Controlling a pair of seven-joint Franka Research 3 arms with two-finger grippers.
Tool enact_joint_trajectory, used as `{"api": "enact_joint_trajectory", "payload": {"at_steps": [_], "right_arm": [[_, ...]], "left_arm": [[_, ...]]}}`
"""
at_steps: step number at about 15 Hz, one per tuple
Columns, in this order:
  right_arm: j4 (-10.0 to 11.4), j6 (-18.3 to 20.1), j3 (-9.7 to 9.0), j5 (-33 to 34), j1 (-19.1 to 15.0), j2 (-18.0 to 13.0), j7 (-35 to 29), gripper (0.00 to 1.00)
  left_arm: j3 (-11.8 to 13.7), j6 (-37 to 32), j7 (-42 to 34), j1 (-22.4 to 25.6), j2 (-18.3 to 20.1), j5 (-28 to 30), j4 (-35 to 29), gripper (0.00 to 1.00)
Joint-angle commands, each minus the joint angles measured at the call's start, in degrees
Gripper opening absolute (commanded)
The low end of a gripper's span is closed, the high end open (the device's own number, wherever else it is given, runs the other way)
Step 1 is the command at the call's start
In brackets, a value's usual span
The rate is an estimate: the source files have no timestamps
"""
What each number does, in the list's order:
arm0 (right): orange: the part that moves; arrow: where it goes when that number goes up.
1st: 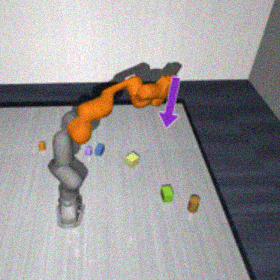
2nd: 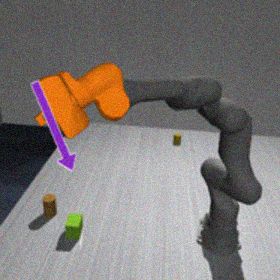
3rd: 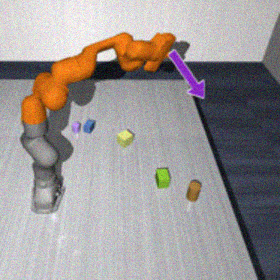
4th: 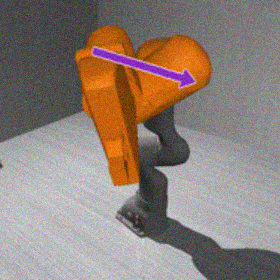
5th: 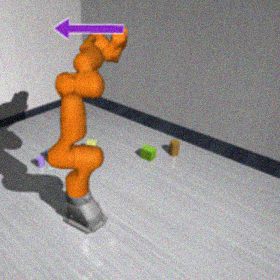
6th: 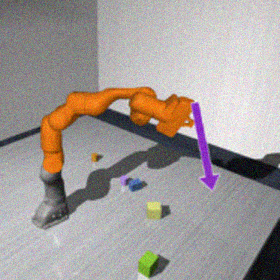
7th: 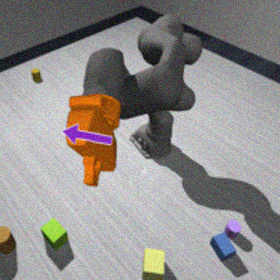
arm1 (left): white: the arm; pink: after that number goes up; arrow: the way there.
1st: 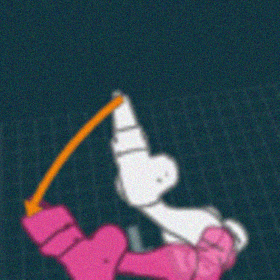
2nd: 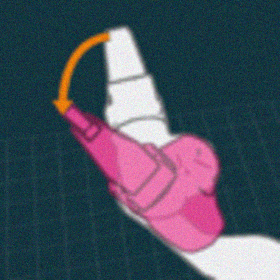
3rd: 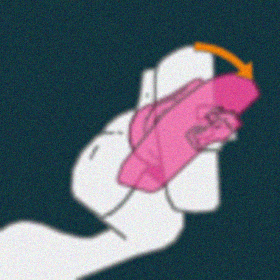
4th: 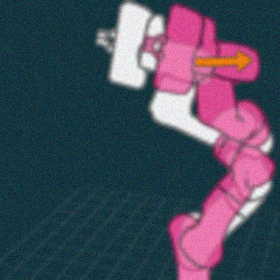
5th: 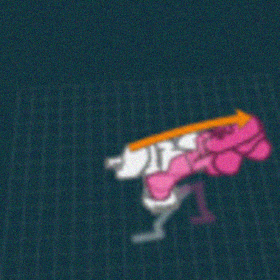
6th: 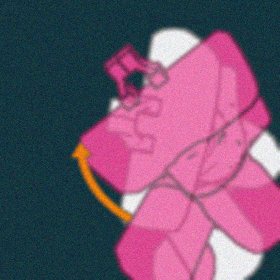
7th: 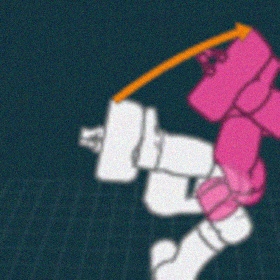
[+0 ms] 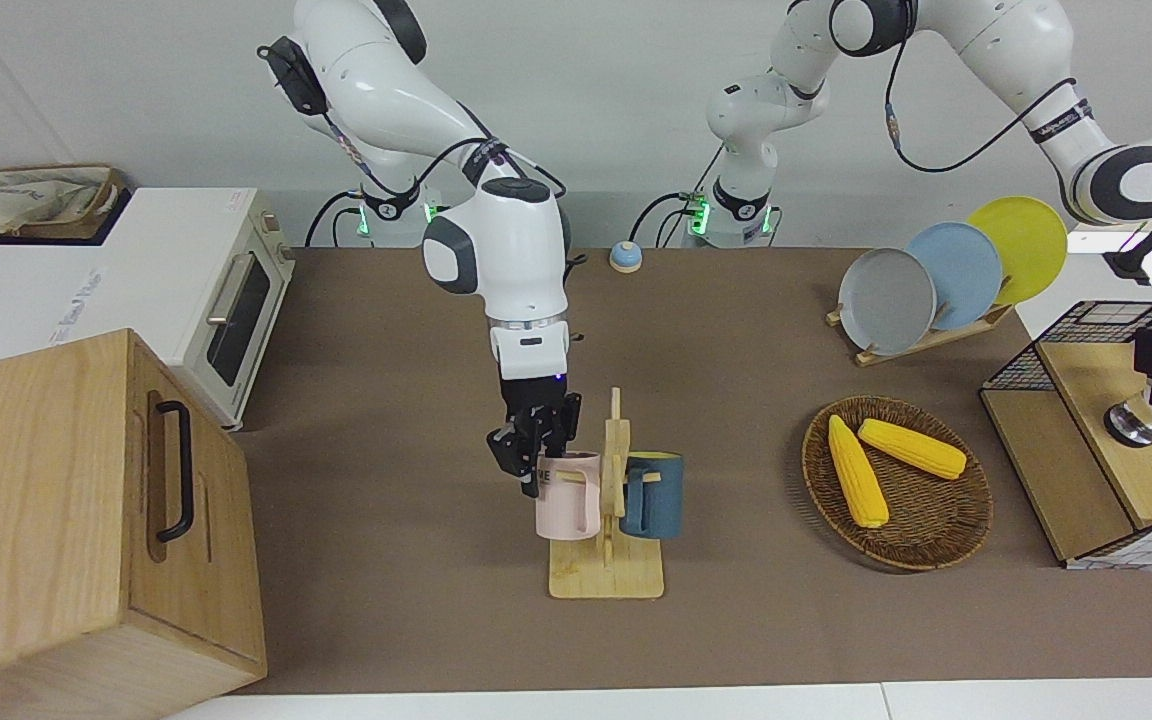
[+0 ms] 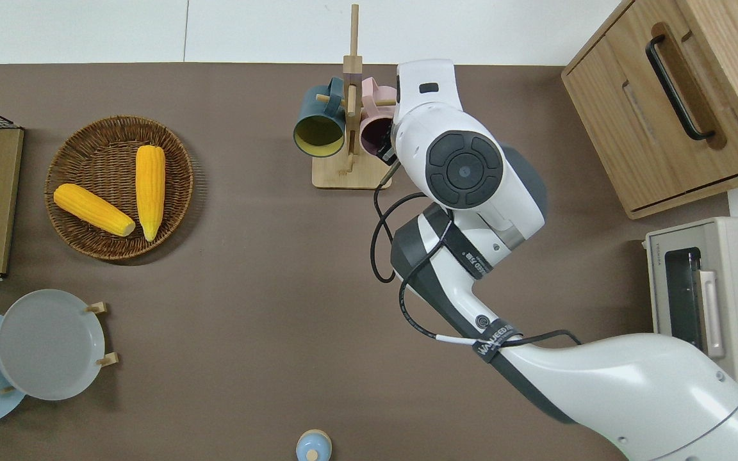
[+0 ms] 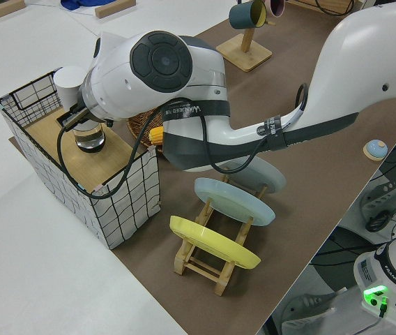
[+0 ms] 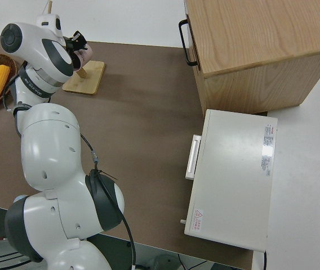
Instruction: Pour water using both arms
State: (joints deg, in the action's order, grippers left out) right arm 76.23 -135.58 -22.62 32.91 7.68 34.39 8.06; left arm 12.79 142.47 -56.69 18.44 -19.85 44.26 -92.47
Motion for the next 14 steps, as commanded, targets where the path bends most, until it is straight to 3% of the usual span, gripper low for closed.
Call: {"api": "enact_joint_trajectory", "payload": {"at_steps": [1,2,7,14], "right_arm": [[-1.3,-0.2,-0.4,1.3,0.1,0.9,-0.7,0.425],[-1.3,0.0,-0.4,1.3,0.1,0.9,-0.7,0.342],[-1.3,0.1,-0.4,1.0,0.1,0.9,-0.7,0.115],[-1.3,0.3,-0.4,0.9,0.1,0.9,-0.5,0.044]], "left_arm": [[-0.3,0.7,-0.4,0.3,-0.8,1.3,1.1,0.0],[-0.3,0.7,-0.4,0.3,-0.8,1.3,1.1,0.0],[-0.3,0.7,-0.3,0.3,-0.7,1.2,1.1,0.0],[0.1,0.3,1.2,0.5,-0.1,0.7,1.2,0.0]]}}
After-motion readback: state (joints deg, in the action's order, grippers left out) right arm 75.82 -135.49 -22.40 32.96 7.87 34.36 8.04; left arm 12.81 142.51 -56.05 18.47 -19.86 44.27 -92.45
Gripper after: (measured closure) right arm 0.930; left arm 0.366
